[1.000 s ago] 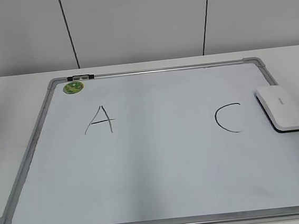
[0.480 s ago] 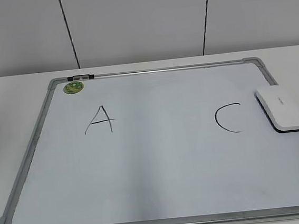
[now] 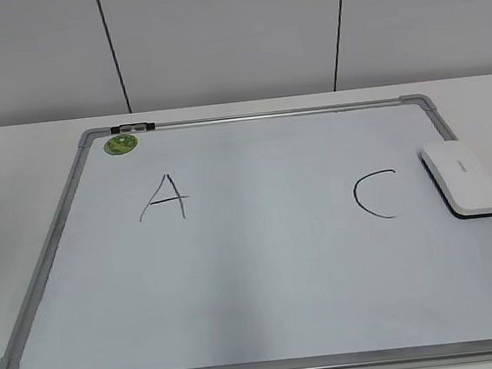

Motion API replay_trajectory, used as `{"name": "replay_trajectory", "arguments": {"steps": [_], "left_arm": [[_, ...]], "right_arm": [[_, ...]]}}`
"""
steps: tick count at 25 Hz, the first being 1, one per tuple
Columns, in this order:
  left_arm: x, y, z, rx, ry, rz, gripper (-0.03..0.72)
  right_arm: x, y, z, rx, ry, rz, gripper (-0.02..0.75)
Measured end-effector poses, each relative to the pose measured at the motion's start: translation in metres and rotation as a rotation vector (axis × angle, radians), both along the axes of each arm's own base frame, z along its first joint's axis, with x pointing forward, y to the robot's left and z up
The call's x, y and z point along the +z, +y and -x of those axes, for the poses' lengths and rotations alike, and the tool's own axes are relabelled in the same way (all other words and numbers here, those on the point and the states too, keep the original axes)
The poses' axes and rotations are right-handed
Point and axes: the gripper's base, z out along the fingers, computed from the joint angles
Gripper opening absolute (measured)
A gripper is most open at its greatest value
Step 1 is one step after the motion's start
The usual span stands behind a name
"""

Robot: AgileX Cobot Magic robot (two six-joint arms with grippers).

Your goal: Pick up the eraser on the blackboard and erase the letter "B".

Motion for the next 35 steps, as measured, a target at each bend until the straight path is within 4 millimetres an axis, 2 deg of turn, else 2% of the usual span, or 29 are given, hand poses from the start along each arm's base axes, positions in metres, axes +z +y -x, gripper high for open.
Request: {"name": "replay_trajectory", "arguments": {"steps": [6, 13, 18, 24, 29, 35], "left_arm": [[-0.014, 0.001, 0.017, 0.0, 0.027, -0.001, 0.389], [-0.018, 0.002, 0.038, 0.001, 0.002, 0.0, 0.389], [-0.025, 0.004, 0.06, 0.003, -0.017, -0.008, 0.389], [-0.05, 0.011, 0.091, 0.034, -0.019, -0.059, 0.389], [-0.081, 0.016, 0.116, 0.079, 0.002, -0.081, 0.389], [-0.107, 0.024, 0.148, 0.108, -0.06, -0.148, 0.389]], "right_arm": [[0.001, -0.006, -0.003, -0.092, 0.005, -0.004, 0.589], [0.001, -0.007, -0.003, -0.101, 0.002, -0.01, 0.589], [0.001, -0.007, -0.003, -0.101, 0.002, -0.01, 0.589], [0.001, -0.007, -0.003, -0.101, 0.002, -0.01, 0.589], [0.001, -0.007, -0.003, -0.101, 0.002, -0.01, 0.589], [0.001, -0.007, -0.003, -0.101, 0.002, -0.01, 0.589]]}}
